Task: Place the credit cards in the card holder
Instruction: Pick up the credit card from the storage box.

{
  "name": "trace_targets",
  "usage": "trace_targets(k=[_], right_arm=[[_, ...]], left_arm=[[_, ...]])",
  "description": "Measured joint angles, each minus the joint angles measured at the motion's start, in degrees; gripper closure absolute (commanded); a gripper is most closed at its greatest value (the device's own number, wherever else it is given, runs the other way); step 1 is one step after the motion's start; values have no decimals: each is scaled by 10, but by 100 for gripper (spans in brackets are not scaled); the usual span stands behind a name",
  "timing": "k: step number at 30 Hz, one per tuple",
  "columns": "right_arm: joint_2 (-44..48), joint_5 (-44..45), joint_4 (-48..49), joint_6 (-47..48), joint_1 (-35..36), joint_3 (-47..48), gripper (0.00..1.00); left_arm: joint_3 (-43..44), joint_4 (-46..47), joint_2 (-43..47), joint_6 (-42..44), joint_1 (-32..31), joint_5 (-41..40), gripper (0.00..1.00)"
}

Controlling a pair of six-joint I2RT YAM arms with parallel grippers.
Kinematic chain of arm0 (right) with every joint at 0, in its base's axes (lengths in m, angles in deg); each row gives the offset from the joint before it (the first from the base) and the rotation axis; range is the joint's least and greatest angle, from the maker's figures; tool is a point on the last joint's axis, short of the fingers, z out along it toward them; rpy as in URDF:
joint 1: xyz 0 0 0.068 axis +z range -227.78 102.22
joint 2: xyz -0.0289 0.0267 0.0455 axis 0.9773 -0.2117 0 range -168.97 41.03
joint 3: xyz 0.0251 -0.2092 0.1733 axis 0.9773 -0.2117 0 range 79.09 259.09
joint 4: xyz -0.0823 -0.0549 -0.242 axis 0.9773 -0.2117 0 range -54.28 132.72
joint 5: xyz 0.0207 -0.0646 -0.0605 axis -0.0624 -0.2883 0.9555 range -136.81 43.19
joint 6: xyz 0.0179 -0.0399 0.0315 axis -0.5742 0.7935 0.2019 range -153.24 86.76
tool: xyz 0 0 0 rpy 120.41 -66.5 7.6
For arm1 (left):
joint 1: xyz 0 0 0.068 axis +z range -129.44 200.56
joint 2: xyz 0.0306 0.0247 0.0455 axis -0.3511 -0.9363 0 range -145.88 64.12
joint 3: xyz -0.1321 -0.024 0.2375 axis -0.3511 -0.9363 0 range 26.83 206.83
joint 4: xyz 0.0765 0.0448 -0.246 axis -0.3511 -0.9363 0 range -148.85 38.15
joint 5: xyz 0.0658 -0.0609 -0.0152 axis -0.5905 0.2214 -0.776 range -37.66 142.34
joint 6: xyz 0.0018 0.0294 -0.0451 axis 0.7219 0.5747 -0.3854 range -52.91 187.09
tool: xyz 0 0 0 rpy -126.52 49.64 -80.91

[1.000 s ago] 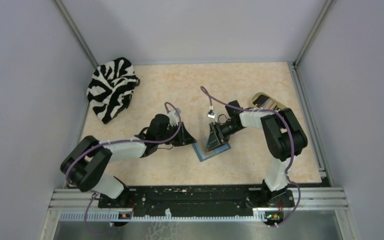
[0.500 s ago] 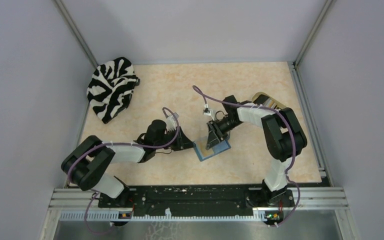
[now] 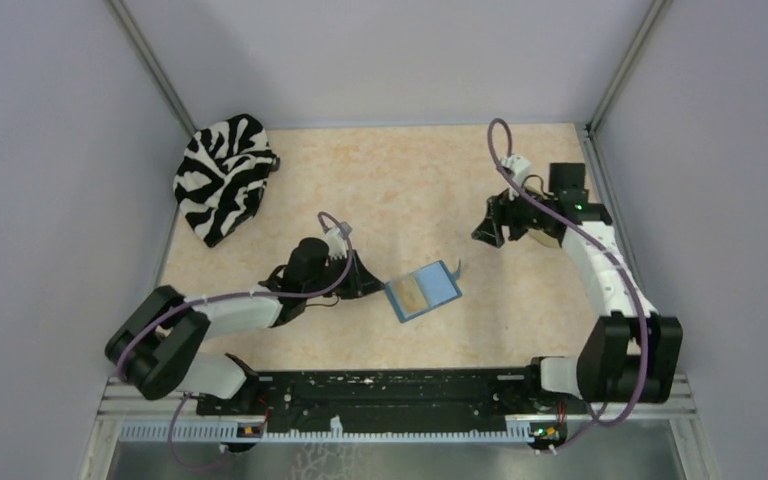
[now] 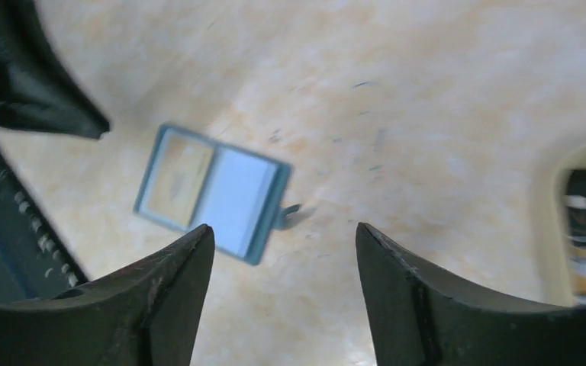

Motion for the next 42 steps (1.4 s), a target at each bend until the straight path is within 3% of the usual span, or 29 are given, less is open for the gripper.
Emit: trace_targets(k=[1,2,4,7,12,17,21,24,42], right_arm=[[31,25,22,-7,-24,-7,2],[54,47,41,-19,-39,-11,1],[90,96,76,-40,-56,-19,1],[101,133,99,-71,-67,-15,3],[33,113,134,-167,-129,-19,12],[-69,62,173,-271,-251,-20,37],[-192,33,160,-306,-284,46,39],[-225,31,170,-323,-282,63,39],[-324,107,228,-412,-280,100,38]], left_arm=[[5,-20,22,16,0,-13,61],[11,-32,42,31,0,-23,51],[26,-55,89,65,0,-51,22],[33,-57,161,109,0,-82,6],[18,-56,233,148,1,-105,5],[-7,-84,267,160,1,-115,5],[-31,-101,290,166,1,-124,5],[-40,-108,300,166,1,-126,5],[-71,-105,308,160,1,-146,6]])
